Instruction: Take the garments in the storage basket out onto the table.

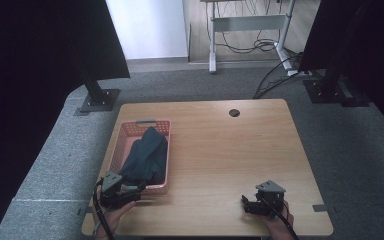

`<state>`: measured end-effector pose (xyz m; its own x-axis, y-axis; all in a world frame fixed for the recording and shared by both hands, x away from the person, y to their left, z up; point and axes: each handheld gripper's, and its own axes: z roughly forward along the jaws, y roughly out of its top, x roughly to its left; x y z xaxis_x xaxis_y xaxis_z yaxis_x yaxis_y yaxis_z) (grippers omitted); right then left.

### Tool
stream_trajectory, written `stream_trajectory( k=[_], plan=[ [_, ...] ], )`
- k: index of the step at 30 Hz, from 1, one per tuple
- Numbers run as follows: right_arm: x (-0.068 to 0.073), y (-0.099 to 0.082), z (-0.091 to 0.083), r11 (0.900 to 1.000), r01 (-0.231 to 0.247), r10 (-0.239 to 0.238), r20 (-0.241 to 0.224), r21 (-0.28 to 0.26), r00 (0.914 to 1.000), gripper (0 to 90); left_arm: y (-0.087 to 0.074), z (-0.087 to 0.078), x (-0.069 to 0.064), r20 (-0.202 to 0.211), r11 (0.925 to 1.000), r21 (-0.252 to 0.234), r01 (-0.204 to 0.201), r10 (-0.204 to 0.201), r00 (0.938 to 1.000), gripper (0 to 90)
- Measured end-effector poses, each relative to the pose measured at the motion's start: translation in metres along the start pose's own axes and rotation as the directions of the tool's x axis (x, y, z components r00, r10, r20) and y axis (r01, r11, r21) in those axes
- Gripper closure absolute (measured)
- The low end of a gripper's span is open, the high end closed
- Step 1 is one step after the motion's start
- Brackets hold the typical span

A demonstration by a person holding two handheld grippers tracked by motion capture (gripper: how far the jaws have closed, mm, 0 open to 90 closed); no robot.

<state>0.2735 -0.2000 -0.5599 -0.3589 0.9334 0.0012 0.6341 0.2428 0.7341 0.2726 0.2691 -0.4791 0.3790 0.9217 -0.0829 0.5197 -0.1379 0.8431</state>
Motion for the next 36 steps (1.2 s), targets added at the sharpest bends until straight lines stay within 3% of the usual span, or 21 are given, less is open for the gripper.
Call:
stream_trajectory(
  k=[13, 36],
  plan=[
    [0.000, 0.000, 0.000, 1.0000, 0.001, -0.001, 0.001, -0.001, 1.0000, 7.2, 0.010, 0.002, 0.000, 0.008, 1.0000, -0.005, -0.002, 0.002, 1.0000, 20.8],
    [0.000, 0.000, 0.000, 1.0000, 0.001, -0.001, 0.000, -0.001, 1.0000, 7.3, 0.022, 0.020, -0.001, 0.024, 0.9999, 0.017, -0.002, 0.001, 0.9997, 21.6]
  ],
)
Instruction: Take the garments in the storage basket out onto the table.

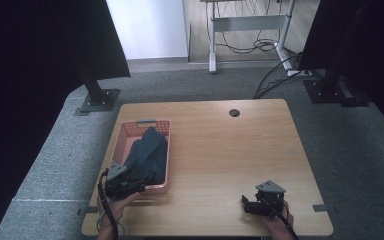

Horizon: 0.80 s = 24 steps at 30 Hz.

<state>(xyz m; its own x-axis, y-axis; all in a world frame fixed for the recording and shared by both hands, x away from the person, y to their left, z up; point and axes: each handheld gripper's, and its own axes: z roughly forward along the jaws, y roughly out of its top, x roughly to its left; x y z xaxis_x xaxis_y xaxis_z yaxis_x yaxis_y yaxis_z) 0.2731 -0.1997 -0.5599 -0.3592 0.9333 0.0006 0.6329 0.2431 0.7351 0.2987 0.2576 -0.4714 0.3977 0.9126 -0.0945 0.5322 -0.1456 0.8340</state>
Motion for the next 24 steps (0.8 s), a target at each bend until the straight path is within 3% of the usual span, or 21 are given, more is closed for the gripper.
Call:
stream_trajectory(
  k=[15, 24],
  plan=[
    [0.000, 0.000, 0.000, 1.0000, 0.000, 0.000, 0.001, 0.000, 1.0000, 7.4, 0.017, 0.008, -0.001, -0.008, 0.9998, 0.009, -0.017, 0.017, 0.9998, 22.3],
    [0.001, 0.000, 0.000, 1.0000, 0.001, -0.001, 0.000, 0.000, 1.0000, 7.4, 0.021, 0.018, 0.001, -0.001, 0.9998, 0.019, 0.001, -0.001, 1.0000, 23.0]
  ],
)
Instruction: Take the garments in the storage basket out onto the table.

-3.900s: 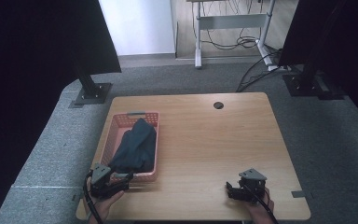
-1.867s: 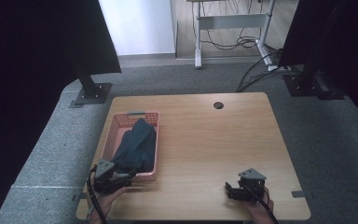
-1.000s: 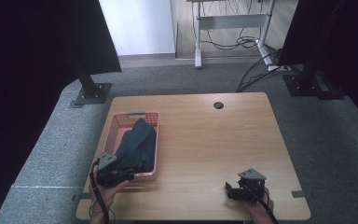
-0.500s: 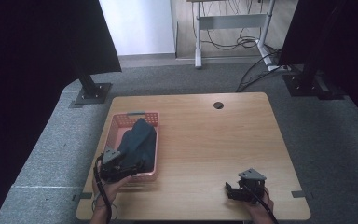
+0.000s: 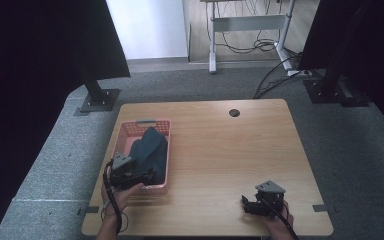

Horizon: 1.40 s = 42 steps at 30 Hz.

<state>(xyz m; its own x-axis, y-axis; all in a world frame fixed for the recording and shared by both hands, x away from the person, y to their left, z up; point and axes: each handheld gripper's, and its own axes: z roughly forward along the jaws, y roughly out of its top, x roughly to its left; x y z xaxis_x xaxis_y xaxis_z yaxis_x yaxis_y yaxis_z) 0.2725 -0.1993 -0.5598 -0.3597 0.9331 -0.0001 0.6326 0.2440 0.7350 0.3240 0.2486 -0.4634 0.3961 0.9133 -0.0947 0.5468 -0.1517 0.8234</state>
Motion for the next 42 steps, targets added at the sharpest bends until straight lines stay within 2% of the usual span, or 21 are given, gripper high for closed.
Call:
stream_trajectory(
  k=[9, 27, 42],
  plan=[
    [0.000, 0.000, 0.000, 1.0000, -0.001, 0.001, 0.000, 0.000, 1.0000, 7.3, 0.005, 0.010, 0.004, -0.013, 0.9998, 0.021, 0.005, -0.005, 0.9999, 23.3],
    [0.000, 0.000, 0.000, 1.0000, -0.001, 0.001, 0.000, 0.000, 1.0000, 7.3, 0.012, 0.019, 0.009, -0.026, 0.9990, 0.044, 0.011, -0.009, 0.9996, 24.6],
    [0.000, 0.000, 0.000, 1.0000, 0.000, 0.000, 0.000, 0.000, 1.0000, 7.3, 0.019, 0.033, 0.015, -0.031, 0.9956, 0.094, 0.009, -0.006, 0.9995, 24.5]
  ],
)
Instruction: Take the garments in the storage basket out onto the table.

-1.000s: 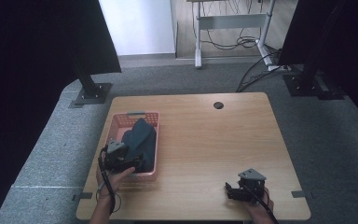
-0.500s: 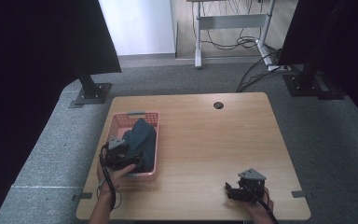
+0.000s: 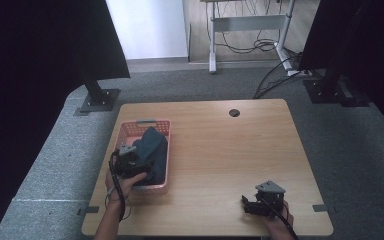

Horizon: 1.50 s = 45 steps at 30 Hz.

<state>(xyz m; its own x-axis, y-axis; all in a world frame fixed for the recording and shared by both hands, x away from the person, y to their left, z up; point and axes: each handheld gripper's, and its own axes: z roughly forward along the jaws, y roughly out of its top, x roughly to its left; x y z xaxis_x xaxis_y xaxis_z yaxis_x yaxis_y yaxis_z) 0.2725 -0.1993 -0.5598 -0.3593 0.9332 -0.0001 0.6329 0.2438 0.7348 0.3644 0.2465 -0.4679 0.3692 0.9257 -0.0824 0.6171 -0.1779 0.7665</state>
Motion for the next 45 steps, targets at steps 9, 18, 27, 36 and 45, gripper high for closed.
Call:
stream_trajectory(
  k=[9, 18, 27, 36, 45],
  plan=[
    [0.000, 0.000, 0.000, 1.0000, -0.001, 0.001, 0.000, 0.000, 1.0000, 7.3, 0.004, 0.006, 0.002, -0.010, 0.9998, 0.018, 0.000, 0.000, 0.9999, 25.2],
    [0.000, 0.000, 0.000, 1.0000, -0.001, 0.001, -0.001, 0.000, 1.0000, 7.3, 0.001, 0.014, 0.007, -0.019, 0.9990, 0.045, 0.009, -0.008, 0.9998, 26.3],
    [0.000, 0.000, 0.000, 1.0000, -0.001, 0.001, -0.001, 0.000, 1.0000, 7.4, 0.004, 0.018, 0.007, -0.031, 0.9974, 0.072, 0.010, -0.007, 0.9995, 27.3],
    [0.000, 0.000, 0.000, 1.0000, -0.001, 0.001, -0.001, 0.000, 1.0000, 7.4, 0.009, 0.023, 0.006, -0.047, 0.9929, 0.119, 0.009, -0.004, 0.9989, 28.5],
    [0.000, 0.000, 0.000, 1.0000, -0.001, 0.001, -0.001, 0.000, 1.0000, 7.4, 0.013, 0.028, 0.003, -0.065, 0.9884, 0.152, -0.001, 0.011, 0.9979, 32.1]
  ],
)
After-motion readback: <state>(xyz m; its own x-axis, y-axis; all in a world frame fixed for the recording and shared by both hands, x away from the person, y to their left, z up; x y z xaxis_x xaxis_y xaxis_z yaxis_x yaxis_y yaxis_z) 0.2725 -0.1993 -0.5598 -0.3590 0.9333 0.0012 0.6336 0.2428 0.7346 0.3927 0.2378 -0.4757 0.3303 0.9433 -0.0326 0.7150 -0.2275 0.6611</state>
